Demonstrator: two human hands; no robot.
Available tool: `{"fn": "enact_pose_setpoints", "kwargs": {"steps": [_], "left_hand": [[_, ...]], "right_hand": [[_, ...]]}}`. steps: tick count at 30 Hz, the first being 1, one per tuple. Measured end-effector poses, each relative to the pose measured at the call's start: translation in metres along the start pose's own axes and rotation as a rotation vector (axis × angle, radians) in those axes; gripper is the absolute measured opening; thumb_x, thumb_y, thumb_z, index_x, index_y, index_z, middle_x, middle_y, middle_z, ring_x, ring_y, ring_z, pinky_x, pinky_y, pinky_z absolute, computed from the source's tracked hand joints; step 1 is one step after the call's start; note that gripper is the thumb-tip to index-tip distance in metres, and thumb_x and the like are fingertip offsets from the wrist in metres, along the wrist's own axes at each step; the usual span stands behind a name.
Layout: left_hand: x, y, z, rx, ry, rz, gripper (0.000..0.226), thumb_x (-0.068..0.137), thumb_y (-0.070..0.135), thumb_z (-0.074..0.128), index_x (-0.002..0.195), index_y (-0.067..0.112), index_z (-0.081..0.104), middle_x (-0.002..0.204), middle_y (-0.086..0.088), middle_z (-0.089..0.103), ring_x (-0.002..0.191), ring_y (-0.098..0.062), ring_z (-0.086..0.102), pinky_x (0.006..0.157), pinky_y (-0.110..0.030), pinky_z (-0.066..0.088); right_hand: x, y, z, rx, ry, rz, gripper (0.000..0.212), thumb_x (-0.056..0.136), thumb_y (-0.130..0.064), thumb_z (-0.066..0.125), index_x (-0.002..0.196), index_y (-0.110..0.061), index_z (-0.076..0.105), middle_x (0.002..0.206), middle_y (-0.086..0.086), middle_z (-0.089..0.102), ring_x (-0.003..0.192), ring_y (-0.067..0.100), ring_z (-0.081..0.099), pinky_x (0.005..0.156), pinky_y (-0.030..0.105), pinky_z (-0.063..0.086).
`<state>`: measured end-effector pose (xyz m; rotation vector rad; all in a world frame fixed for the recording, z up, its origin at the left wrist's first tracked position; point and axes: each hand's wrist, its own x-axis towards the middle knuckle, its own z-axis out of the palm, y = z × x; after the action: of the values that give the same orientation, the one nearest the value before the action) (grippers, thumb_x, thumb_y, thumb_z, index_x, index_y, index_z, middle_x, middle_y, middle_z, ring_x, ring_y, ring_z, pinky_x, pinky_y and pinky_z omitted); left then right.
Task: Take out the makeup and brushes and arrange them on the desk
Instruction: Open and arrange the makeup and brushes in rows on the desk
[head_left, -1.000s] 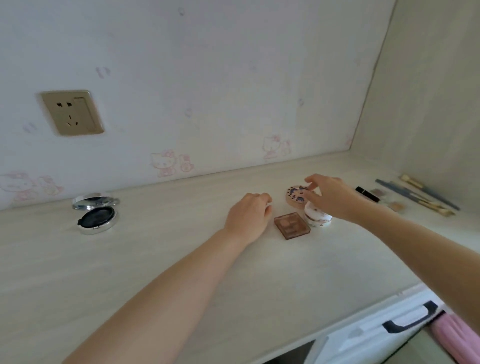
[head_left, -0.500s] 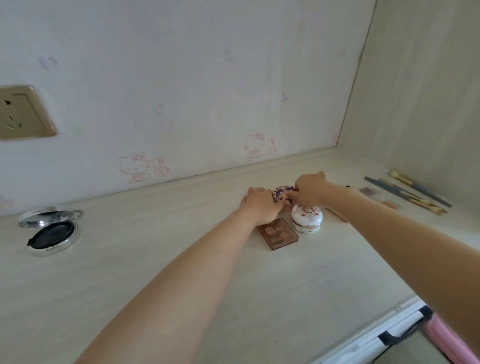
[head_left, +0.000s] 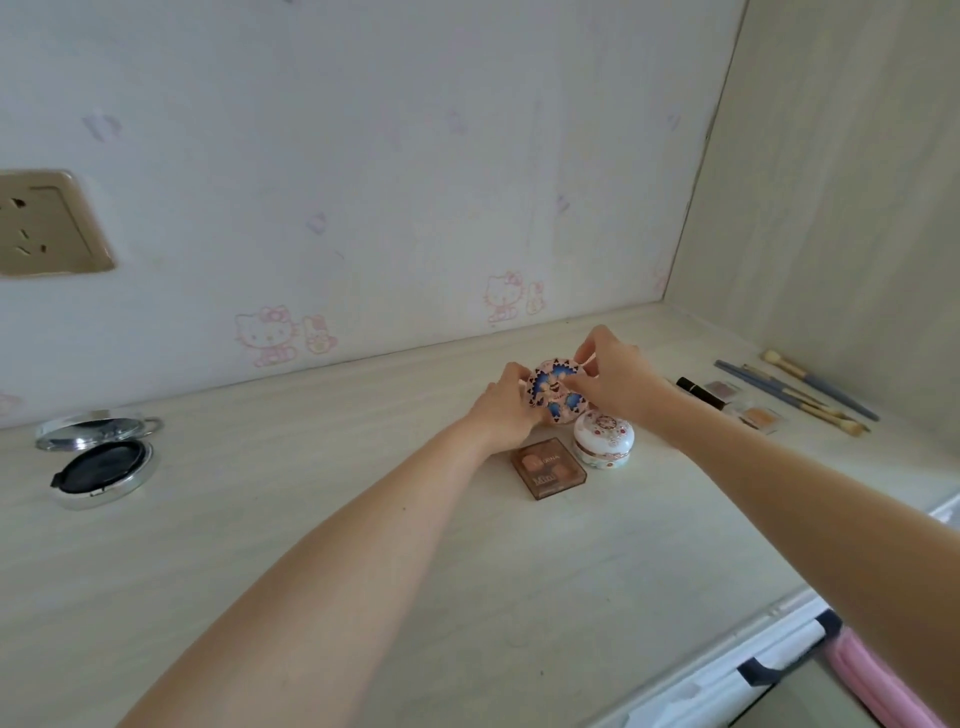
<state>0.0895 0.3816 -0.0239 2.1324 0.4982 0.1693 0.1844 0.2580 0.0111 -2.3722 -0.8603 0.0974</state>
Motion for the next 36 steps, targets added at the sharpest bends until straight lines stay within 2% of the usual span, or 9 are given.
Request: {"fn": "enact_pose_setpoints", "kwargs": {"steps": [5,9,11,14,21,24,26,31,36], "left_hand": [[-0.014,0.002,-0.015,-0.151,0.020,0.017,0.048,0.092,0.014,0.055,0.136,0.018,0.034,0.122,-0.012,0.061,0.109,-0.024,0.058,0.091,-0.033,0.046],[-0.033,0.004,-0.042,-0.291,0.057,0.040,0.039,0.090,0.013,0.060,0.126,0.015,0.046,0.113,-0.009,0.065,0.087,-0.012,0.060,0.065,-0.018,0.045],[-0.050,0.000,-0.057,-0.391,0.068,0.046,0.033,0.089,0.014,0.064,0.120,0.016,0.051,0.112,-0.010,0.068,0.095,-0.017,0.063,0.078,-0.027,0.048],[-0.082,-0.009,-0.079,-0.609,0.049,0.036,0.032,0.087,0.008,0.067,0.116,0.012,0.056,0.111,-0.015,0.068,0.100,-0.023,0.066,0.092,-0.035,0.053],[-0.162,-0.038,-0.116,-0.951,0.047,-0.011,0.036,0.081,0.008,0.070,0.116,0.000,0.060,0.106,-0.022,0.070,0.083,-0.029,0.069,0.076,-0.036,0.058],[-0.194,-0.056,-0.128,-1.003,0.077,-0.046,0.043,0.073,0.018,0.074,0.110,-0.001,0.064,0.105,-0.020,0.070,0.084,-0.027,0.070,0.073,-0.033,0.057],[-0.212,-0.069,-0.133,-1.016,0.097,-0.074,0.044,0.071,0.022,0.074,0.107,-0.002,0.066,0.104,-0.020,0.070,0.086,-0.027,0.070,0.072,-0.033,0.057],[-0.251,-0.099,-0.138,-1.079,0.134,-0.100,0.044,0.078,0.028,0.069,0.107,-0.004,0.066,0.107,-0.020,0.070,0.092,-0.028,0.070,0.073,-0.032,0.057],[-0.276,-0.114,-0.141,-1.089,0.103,-0.050,0.041,0.083,0.027,0.065,0.114,0.000,0.063,0.118,-0.017,0.066,0.110,-0.027,0.064,0.089,-0.033,0.055]], "right_hand": [[-0.014,-0.022,0.001,0.086,0.091,-0.078,0.027,0.088,-0.023,0.066,0.108,-0.020,0.048,0.095,-0.002,0.058,0.073,0.001,0.049,0.050,0.015,0.035],[-0.030,-0.047,-0.008,0.272,0.105,-0.121,0.024,0.087,-0.022,0.067,0.105,-0.023,0.051,0.096,-0.002,0.059,0.080,0.015,0.063,0.059,0.027,0.055],[-0.041,-0.060,-0.011,0.393,0.057,-0.109,0.024,0.087,-0.018,0.067,0.106,-0.023,0.053,0.098,0.002,0.061,0.080,0.020,0.068,0.064,0.035,0.060],[-0.060,-0.081,-0.006,0.583,-0.020,-0.092,0.023,0.088,-0.012,0.065,0.108,-0.020,0.056,0.104,0.007,0.061,0.082,0.020,0.069,0.062,0.032,0.061],[-0.112,-0.129,0.023,0.459,-0.117,-0.196,0.039,0.090,-0.015,0.060,0.128,-0.019,0.052,0.124,-0.006,0.057,0.092,0.010,0.065,0.080,0.034,0.058],[-0.135,-0.144,0.040,0.282,-0.143,-0.327,0.059,0.087,-0.026,0.064,0.140,-0.027,0.039,0.128,-0.016,0.048,0.091,-0.002,0.059,0.073,0.011,0.047],[-0.149,-0.152,0.052,0.280,-0.183,-0.382,0.066,0.084,-0.027,0.068,0.142,-0.031,0.036,0.128,-0.017,0.046,0.091,-0.003,0.059,0.068,0.007,0.047],[-0.176,-0.165,0.083,0.350,-0.266,-0.456,0.046,0.082,-0.027,0.070,0.126,-0.029,0.058,0.119,-0.016,0.052,0.095,-0.002,0.060,0.079,0.008,0.049],[-0.190,-0.175,0.102,0.468,-0.338,-0.351,0.036,0.084,-0.033,0.069,0.118,-0.037,0.061,0.116,-0.014,0.063,0.089,0.000,0.066,0.073,0.014,0.050]]}}
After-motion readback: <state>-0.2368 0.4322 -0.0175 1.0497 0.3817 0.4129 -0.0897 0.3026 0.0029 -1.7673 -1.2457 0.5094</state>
